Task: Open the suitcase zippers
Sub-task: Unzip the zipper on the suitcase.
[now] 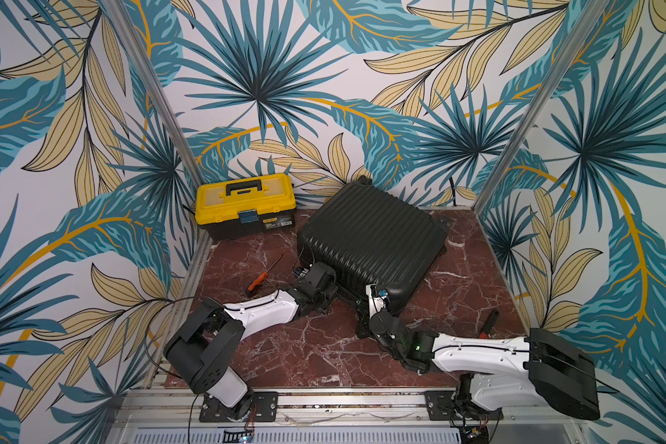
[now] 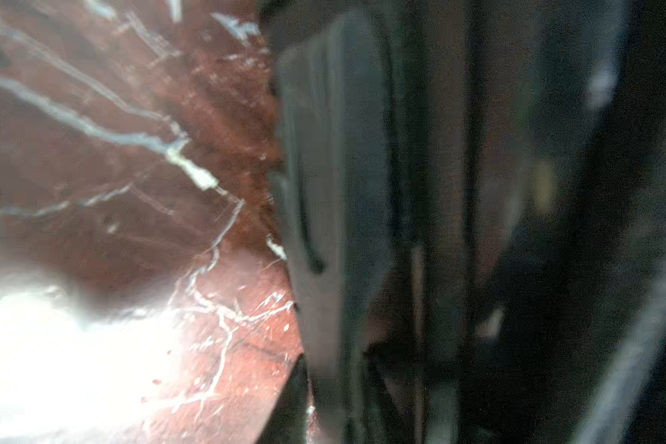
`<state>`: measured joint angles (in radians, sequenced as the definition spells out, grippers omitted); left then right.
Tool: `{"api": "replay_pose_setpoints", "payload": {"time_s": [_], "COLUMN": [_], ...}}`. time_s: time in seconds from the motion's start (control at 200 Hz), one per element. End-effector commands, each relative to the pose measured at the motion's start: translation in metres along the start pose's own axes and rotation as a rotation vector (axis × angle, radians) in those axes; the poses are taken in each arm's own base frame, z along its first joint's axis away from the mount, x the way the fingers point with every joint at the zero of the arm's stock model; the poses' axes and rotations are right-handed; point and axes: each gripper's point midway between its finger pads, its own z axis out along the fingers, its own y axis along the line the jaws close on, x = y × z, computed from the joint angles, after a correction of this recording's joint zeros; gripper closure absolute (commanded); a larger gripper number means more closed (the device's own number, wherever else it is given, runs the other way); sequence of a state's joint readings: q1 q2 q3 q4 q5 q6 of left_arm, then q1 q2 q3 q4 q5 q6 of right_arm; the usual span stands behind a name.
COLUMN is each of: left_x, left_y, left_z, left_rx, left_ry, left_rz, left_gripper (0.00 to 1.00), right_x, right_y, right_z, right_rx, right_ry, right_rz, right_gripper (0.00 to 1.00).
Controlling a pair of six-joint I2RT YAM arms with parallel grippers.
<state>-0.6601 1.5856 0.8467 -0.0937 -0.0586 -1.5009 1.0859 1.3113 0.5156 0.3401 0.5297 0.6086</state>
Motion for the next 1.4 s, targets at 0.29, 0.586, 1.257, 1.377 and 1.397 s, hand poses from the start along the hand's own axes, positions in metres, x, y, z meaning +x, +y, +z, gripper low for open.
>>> {"api": "replay_pose_setpoints", "payload": {"time_s": [0.29,0.586,1.257,1.377,1.397], "left_x": [-0.078,-0.106,-0.085,-0.083,-0.082], "left_y": [0.012,0.029,0.062,0.068,0.069], "left_z": [0.005,-0.014,-0.005,-0.008,-0.008], "left_rx": [-0.032,-0.092,-0.236,-0.261,-0.264], "left_ry": [-0.213,-0.263,-0.067,-0.052,-0.046], "left_rz": [-0.105,-0.112,0.149,0.192,0.198], "left_gripper": [1.00,1.00,1.00,1.00,1.00], "right_x": [0.042,0.047,-0.056,-0.079,-0.083], "right_y": [-0.032,-0.058,-0.159,-0.189,-0.195], "right_z": [-0.026,-0.046,-0.042,-0.038,-0.037], "right_rx": [0.044,0.091,0.347,0.362,0.364], "right_ry": [0.170,0.177,-0.109,-0.177,-0.186], "right_rz": [-0.086,-0.098,-0.062,0.025,0.045], "right_gripper": [1.00,1.00,1.00,1.00,1.00]}}
